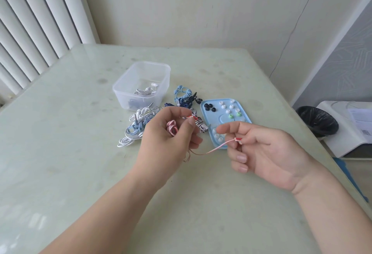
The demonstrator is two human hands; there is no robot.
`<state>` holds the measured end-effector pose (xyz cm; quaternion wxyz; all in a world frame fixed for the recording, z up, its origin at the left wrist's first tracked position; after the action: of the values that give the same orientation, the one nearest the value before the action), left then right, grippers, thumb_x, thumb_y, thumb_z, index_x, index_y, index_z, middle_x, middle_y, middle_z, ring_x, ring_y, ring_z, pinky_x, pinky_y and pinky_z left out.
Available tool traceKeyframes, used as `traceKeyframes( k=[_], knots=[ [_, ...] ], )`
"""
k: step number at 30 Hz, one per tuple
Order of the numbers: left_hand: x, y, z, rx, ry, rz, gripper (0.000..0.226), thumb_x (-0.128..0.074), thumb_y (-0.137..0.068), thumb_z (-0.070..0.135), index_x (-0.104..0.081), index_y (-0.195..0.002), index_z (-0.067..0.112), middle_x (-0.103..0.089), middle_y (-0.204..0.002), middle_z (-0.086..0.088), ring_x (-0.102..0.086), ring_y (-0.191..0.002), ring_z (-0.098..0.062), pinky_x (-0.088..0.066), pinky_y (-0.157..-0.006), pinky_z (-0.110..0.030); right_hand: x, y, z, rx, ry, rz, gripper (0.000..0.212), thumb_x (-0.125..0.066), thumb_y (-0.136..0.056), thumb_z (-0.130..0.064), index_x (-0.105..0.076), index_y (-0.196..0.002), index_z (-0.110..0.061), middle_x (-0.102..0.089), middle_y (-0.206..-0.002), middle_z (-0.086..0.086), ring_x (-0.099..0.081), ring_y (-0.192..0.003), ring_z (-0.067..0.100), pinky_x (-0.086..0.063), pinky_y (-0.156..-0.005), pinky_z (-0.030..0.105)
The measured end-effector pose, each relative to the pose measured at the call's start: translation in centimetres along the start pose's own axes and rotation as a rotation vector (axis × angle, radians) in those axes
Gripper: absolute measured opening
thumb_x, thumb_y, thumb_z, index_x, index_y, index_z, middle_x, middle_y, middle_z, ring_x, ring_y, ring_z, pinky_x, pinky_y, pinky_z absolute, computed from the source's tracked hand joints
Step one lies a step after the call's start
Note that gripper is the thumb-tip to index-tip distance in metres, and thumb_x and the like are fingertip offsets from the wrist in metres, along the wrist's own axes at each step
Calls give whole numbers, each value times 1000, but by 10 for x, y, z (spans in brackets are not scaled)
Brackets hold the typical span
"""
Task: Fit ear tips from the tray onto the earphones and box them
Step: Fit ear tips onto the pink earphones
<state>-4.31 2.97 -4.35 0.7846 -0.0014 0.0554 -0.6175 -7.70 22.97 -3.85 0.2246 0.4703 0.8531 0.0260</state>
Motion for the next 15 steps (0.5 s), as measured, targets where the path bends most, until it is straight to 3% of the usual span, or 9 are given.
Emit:
traceKeyframes(
  k=[4, 8, 11, 15],
  knots=[
    [-1, 0, -1, -20, -16, -11, 16, -68, -99, 11, -69, -114, 15, -80, -86, -3, -78, -81, -19, -62, -75, -26, -1, -1, 4, 105, 85, 51, 32, -43, -100, 9, -65, -122, 1, -58, -85, 12, -52, -63, 20, -47, -55, 31],
    [-2, 2, -2, -30, -79, -85, 7, -72, -96, 15, -75, -102, 18, -81, -88, -2, -78, -88, -24, -63, -86, -41, -4, 0, 3, 148, 100, 95, 27, -54, -96, 3, -54, -122, 4, -72, -99, 25, -72, -85, 35, -59, -69, 35],
    [-4, 5, -3, -29, -115, -125, 5, -73, -96, 16, -74, -100, 18, -80, -87, -1, -76, -84, -26, -63, -79, -42, -8, 2, 2, 143, 77, 117, 24, -61, -89, -1, -52, -112, -2, -73, -106, 29, -74, -96, 41, -61, -71, 36],
    [-3, 4, -4, -51, -122, -134, 5, -74, -94, 15, -76, -98, 19, -77, -85, -4, -74, -82, -32, -61, -68, -37, -8, 0, 4, 220, 165, 179, 26, -71, -80, -5, -67, -104, 2, -74, -94, 23, -70, -77, 30, -58, -67, 35]
  ],
)
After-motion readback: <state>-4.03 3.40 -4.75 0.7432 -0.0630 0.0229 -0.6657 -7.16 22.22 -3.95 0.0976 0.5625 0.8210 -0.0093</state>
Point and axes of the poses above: each hand's wrist, its own y-axis away from the middle knuckle, its own x-axis out of the back of the hand, z = x × y, the point moved 2 cm from there along -y, towards the middle knuckle
